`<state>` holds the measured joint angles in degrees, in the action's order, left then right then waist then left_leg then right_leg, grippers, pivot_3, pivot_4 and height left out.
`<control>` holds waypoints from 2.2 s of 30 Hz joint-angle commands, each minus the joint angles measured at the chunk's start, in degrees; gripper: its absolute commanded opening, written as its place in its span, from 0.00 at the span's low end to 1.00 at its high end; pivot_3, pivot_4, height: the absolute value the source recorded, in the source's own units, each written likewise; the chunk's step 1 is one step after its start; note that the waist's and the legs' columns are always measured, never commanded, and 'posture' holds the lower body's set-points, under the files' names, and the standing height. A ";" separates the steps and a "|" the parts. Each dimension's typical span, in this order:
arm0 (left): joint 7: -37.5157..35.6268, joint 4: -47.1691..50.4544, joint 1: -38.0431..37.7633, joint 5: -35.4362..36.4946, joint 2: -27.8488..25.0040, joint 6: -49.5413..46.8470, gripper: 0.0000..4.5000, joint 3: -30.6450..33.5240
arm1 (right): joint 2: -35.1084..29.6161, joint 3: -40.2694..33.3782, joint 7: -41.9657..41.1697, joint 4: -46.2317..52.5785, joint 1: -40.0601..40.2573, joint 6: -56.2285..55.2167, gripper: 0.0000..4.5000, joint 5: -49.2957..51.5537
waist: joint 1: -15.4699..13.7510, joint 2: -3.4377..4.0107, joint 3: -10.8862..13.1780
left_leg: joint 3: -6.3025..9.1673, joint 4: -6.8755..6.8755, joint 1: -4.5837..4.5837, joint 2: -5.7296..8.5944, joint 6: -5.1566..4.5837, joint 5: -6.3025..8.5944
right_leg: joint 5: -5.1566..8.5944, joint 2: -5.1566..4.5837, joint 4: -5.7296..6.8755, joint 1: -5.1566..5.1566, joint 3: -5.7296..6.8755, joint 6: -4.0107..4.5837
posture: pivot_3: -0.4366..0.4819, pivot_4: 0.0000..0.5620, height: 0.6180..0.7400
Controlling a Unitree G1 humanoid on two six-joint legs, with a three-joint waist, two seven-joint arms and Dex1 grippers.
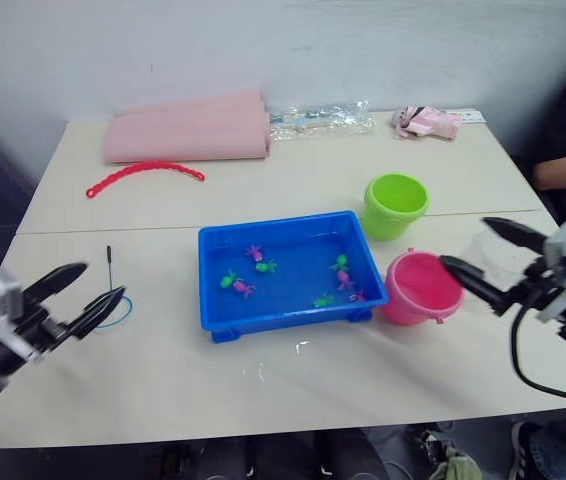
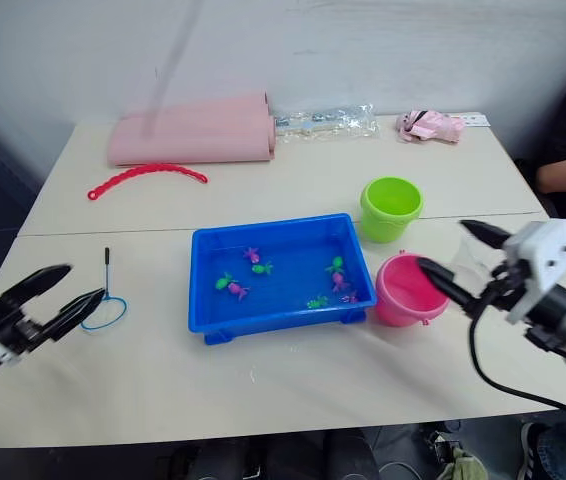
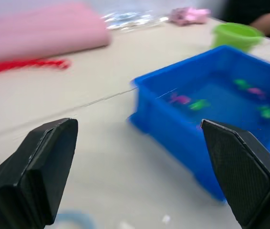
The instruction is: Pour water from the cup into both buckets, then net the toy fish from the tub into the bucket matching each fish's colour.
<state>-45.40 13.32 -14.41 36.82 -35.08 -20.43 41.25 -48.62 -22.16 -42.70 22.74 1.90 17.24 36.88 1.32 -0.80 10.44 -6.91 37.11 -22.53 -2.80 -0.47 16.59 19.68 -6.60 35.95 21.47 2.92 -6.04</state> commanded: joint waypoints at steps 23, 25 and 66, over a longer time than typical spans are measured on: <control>17.40 2.81 -8.42 -2.63 8.59 1.91 1.00 3.43 | 7.54 11.06 -10.64 -5.27 -8.24 -9.10 0.99 -7.47 | -1.29 0.00 0.33 | 2.90 0.08 -0.60 0.95 -0.39 -0.34 | -0.02 -0.97 -0.74 -1.46 3.10 0.01 | 0.48 0.27 1.00; 20.29 2.60 -3.48 -1.13 6.56 -3.57 1.00 0.52 | 7.21 9.36 -11.43 -3.47 -6.29 -9.26 0.99 -6.03 | -1.87 0.02 0.34 | 2.88 0.06 -0.60 0.95 -0.37 -0.36 | -0.02 -0.96 -0.67 -1.42 3.08 0.01 | 0.48 0.27 1.00; 8.79 -45.40 47.27 -20.77 -11.69 -17.88 0.01 -28.32 | 3.06 -0.20 -11.11 12.42 3.97 1.94 1.00 4.59 | -2.19 -0.22 0.34 | 1.83 -0.09 -0.41 1.11 -0.10 -0.91 | -0.14 -0.83 0.03 -0.74 2.66 -0.22 | 0.48 0.27 1.00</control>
<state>-30.29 -37.03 33.15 13.54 -43.54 -38.88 11.16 -44.48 -20.16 -54.59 32.13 6.41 18.12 38.69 -0.87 -1.03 10.77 -5.10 37.03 -23.04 -1.76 -0.54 15.68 19.54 -7.42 36.02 20.84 5.55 -6.26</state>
